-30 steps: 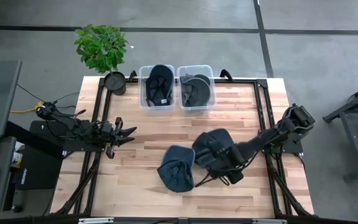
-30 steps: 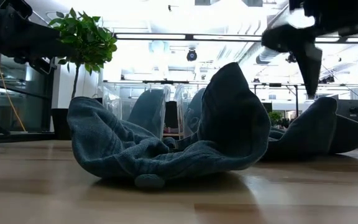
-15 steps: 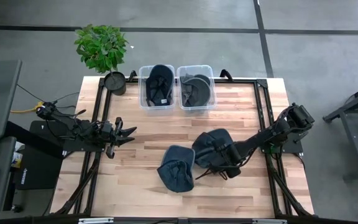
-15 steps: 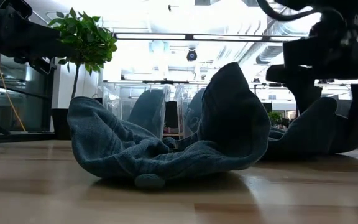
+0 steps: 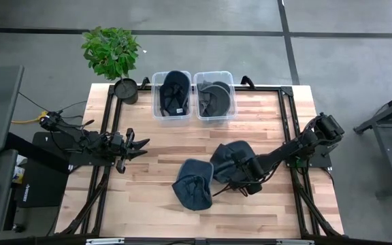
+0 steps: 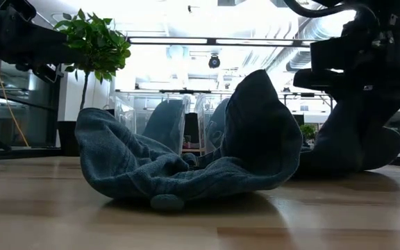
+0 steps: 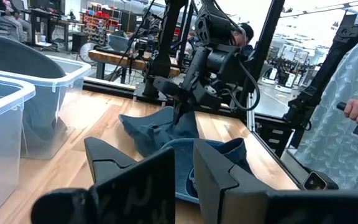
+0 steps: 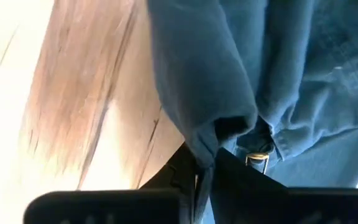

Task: Pick & Place hat
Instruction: Put the right blue cap into the left transparent bin

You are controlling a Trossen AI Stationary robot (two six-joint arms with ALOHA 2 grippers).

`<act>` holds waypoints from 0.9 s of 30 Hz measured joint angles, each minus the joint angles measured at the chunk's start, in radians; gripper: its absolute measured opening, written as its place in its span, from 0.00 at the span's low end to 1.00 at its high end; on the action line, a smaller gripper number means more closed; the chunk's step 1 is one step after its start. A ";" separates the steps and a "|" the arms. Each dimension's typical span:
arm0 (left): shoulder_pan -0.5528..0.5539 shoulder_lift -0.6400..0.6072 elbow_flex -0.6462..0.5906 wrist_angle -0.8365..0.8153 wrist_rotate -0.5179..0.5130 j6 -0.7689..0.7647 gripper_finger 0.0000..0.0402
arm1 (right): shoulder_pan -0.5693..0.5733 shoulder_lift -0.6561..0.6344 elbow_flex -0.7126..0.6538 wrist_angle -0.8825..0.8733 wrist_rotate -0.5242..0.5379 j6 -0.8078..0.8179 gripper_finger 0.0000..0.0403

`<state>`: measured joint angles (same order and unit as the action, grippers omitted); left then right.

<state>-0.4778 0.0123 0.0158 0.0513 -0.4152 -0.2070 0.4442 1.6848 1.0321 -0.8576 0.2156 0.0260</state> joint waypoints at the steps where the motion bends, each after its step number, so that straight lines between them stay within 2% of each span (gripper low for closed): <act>1: 0.000 0.000 0.000 0.000 0.000 0.000 0.00 | -0.001 0.000 0.000 0.000 0.007 0.019 0.05; 8: 0.000 0.000 0.000 0.000 0.000 0.000 0.00 | -0.006 -0.010 0.001 -0.028 0.017 0.053 0.02; 13: 0.000 0.000 0.000 0.000 0.000 0.000 0.00 | 0.000 -0.011 0.029 -0.127 0.053 0.074 0.02; 27: 0.000 0.000 0.000 0.000 0.000 0.000 0.00 | 0.010 -0.012 0.315 -0.457 0.306 -0.015 0.02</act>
<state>-0.4778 0.0122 0.0158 0.0515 -0.4152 -0.2070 0.4545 1.6730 1.3467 -1.3145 0.5212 0.0110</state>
